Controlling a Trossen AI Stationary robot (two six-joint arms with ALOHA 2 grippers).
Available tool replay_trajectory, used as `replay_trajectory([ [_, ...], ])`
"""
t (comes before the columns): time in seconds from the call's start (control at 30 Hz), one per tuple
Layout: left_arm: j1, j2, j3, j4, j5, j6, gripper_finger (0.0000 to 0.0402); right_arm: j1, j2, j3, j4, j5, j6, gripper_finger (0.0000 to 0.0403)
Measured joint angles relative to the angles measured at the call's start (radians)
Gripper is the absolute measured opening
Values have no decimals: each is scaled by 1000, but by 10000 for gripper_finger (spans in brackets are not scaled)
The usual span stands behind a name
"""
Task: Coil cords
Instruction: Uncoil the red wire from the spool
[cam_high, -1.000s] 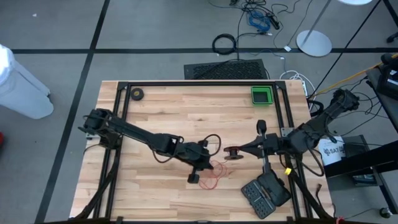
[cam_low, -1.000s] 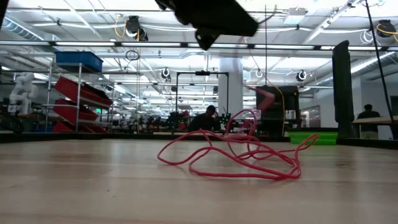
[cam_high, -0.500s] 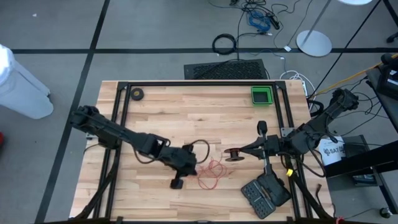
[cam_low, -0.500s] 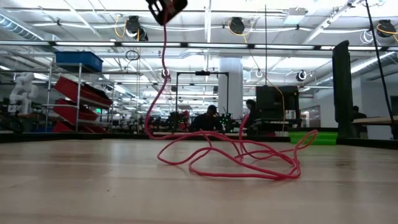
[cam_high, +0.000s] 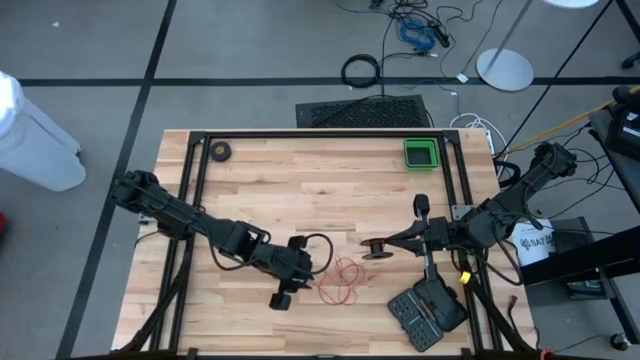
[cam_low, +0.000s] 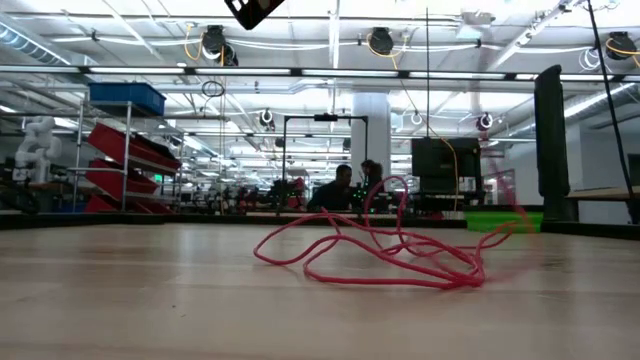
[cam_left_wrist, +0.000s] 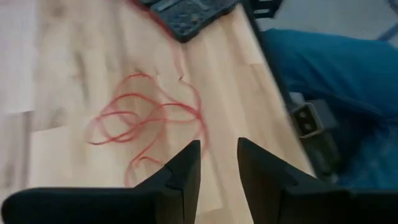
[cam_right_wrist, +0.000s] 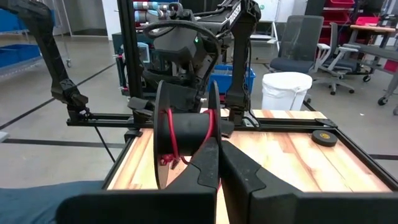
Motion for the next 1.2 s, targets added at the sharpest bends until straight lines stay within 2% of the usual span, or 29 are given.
replay_trajectory([
  [0.2, 19, 0, 0, 105, -165, 7, 112, 0, 0, 0, -27, 0, 25, 0],
  [0.37, 26, 6, 0, 273, -158, 95, 112, 0, 0, 0, -30, 0, 26, 0],
  [0.67, 8, 48, 0, 409, -207, 177, 117, 0, 0, 0, -28, 0, 25, 0],
  [0.83, 20, 110, -2, 477, -207, 191, 164, 0, 0, 0, -26, 0, 26, 0],
  [1.0, 49, 158, -1, 539, -258, 191, 217, 0, 0, 0, -26, 0, 26, 0],
  [1.2, 57, 190, -1, 600, -257, 189, 233, 0, 0, 0, -26, 0, 24, 0],
])
